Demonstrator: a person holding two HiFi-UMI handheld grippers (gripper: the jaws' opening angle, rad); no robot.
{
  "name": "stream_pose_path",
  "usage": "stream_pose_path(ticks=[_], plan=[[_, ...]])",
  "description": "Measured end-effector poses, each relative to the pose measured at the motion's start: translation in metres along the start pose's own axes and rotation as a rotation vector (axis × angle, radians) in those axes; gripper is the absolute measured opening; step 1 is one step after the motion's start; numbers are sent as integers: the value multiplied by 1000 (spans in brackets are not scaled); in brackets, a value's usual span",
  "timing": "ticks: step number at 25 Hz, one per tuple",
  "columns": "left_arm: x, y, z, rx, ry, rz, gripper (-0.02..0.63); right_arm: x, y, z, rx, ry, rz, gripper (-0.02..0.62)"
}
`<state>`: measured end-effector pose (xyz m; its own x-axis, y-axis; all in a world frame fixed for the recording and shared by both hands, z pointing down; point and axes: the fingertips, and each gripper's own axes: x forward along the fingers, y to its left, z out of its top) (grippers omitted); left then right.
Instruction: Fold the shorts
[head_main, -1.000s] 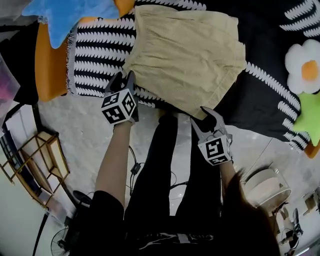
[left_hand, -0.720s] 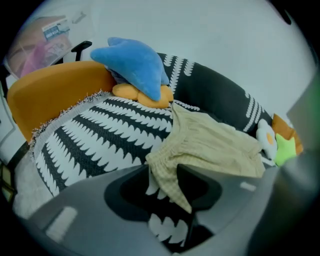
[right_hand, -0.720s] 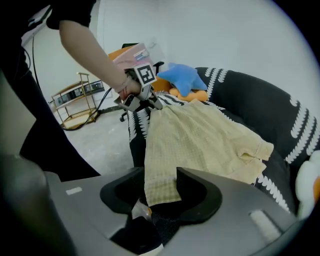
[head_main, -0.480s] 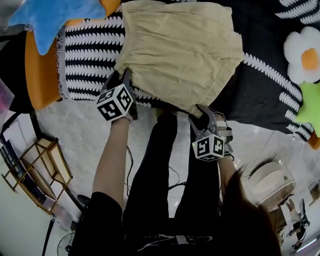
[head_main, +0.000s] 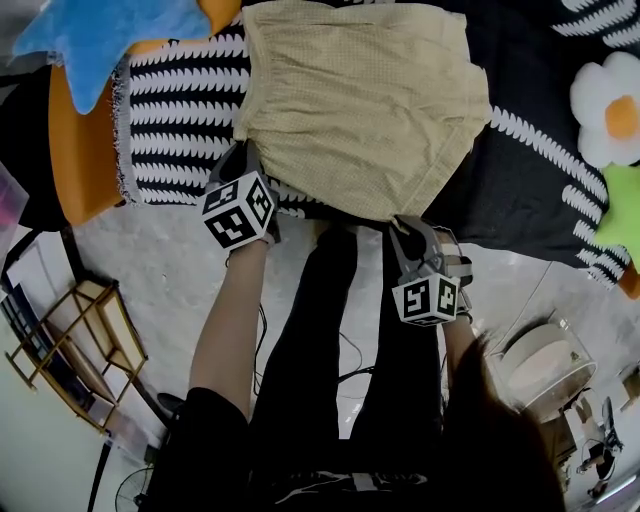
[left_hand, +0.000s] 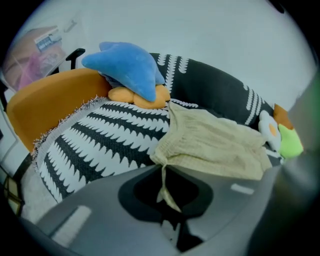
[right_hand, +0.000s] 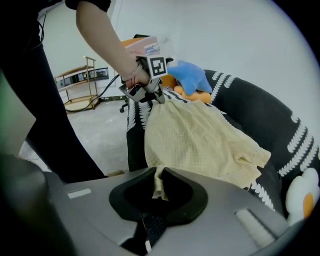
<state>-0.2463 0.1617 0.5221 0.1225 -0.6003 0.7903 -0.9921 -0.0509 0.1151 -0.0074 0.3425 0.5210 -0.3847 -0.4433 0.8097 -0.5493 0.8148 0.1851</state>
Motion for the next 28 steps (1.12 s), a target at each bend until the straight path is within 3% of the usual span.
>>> stream_pose_path(ticks=[3, 9, 19, 28], plan=[[-7, 1, 3, -11, -18, 10, 0, -14, -6, 9, 76, -70, -10, 40], [-27, 7, 7, -33, -17, -13, 0, -50, -14, 22, 336, -181, 11, 40], [-79, 22, 6, -42, 20, 22, 0, -85, 15, 46, 486, -196, 123, 40], [-119, 37, -23, -18, 121, 68, 0, -112, 36, 52, 568, -184, 269, 40]])
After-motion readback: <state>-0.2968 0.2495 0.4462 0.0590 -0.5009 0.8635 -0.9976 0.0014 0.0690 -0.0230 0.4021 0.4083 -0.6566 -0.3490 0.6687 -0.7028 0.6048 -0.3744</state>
